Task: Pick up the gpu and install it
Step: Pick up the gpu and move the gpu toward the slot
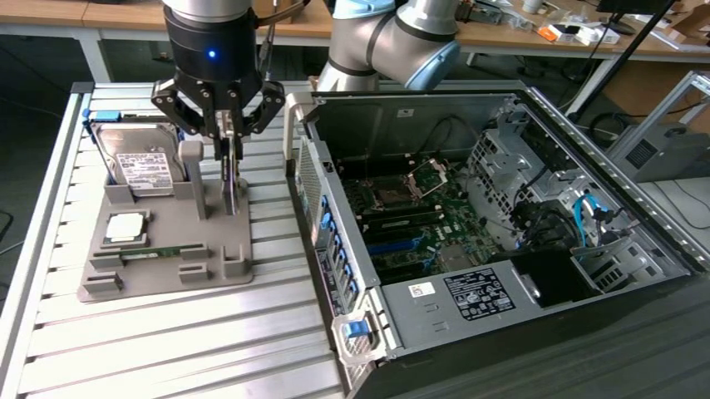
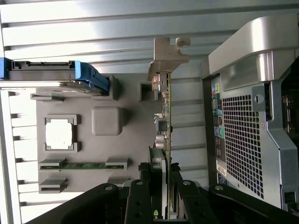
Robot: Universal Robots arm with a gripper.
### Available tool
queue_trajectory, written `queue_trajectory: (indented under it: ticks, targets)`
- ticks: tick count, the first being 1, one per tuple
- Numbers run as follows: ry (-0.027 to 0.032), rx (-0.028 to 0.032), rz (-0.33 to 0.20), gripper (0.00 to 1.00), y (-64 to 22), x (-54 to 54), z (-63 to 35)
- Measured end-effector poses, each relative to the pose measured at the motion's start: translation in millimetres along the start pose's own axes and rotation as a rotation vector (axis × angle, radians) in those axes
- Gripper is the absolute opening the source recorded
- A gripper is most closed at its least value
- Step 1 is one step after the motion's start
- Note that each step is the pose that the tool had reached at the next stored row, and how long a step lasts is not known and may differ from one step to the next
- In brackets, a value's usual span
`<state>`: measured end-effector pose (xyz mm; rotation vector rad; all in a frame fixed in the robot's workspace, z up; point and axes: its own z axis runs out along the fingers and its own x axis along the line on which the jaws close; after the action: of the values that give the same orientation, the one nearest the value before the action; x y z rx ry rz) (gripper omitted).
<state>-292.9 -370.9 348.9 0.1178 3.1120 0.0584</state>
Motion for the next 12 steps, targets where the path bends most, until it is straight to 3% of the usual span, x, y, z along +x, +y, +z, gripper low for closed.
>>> queue_trajectory:
  ticks: [12]
  targets:
    - [0.0000, -0.0002, 0.000, 0.27, 0.1, -0.1, -3.3]
